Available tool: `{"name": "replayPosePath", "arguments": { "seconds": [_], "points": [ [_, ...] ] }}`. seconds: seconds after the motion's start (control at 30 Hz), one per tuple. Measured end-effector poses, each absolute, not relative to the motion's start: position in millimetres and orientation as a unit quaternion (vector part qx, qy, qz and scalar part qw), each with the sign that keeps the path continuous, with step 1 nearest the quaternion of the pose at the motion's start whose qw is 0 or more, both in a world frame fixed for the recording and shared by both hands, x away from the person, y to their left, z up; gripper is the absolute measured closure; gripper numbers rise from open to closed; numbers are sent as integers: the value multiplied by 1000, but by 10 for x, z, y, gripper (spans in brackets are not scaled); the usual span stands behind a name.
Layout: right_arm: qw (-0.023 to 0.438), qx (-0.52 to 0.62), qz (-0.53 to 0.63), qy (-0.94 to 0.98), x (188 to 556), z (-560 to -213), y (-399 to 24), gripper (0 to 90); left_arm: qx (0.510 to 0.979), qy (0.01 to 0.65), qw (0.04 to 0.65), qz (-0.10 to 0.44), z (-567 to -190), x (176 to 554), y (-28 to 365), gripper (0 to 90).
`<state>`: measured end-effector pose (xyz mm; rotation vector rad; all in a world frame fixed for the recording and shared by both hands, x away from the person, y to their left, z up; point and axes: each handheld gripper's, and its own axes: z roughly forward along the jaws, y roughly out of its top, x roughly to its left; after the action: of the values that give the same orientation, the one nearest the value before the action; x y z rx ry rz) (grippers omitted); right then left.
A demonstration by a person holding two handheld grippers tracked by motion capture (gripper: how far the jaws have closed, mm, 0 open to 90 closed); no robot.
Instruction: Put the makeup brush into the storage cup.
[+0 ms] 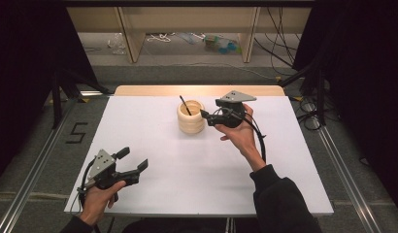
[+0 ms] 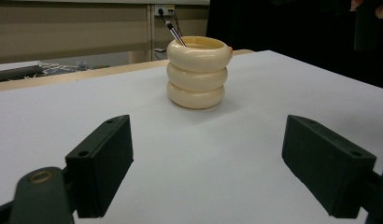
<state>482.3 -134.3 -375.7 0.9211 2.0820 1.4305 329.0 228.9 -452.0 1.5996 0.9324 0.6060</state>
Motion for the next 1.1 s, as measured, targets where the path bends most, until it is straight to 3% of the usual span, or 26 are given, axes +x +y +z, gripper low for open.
{"name": "replayPosePath", "arguments": {
  "seconds": [1.1],
  "points": [
    [240,340,519,747,4374,-3878,-1896,265,677,399,560,260,-4520,3299,2310,164]
  ]
}}
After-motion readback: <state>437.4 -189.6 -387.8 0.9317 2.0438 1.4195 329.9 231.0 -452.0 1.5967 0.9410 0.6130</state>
